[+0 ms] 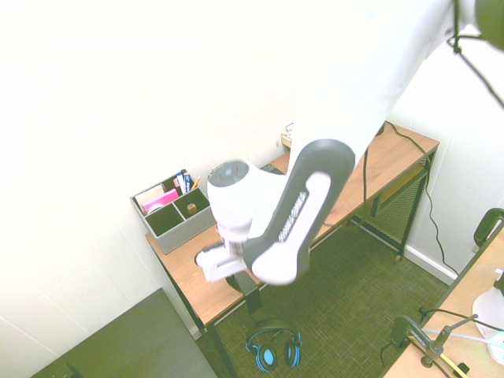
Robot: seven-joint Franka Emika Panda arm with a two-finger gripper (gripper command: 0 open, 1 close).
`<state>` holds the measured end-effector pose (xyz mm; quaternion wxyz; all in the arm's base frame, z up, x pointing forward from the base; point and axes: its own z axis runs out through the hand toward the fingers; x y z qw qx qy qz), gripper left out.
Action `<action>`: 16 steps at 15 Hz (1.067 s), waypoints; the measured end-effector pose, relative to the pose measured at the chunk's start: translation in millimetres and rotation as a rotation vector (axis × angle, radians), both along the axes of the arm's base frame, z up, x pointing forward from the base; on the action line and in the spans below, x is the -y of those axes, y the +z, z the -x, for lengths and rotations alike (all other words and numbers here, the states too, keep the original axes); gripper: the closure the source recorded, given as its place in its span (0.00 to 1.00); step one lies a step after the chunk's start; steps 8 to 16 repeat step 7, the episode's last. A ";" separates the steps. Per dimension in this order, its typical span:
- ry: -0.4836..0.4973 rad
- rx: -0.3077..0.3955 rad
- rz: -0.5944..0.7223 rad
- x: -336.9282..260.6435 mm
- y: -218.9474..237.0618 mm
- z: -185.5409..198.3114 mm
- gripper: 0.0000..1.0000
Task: Hang the headphone
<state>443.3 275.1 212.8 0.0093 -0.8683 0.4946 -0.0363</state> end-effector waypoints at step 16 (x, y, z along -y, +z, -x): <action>0.201 -0.085 0.054 190.7 209.8 -18.1 0.00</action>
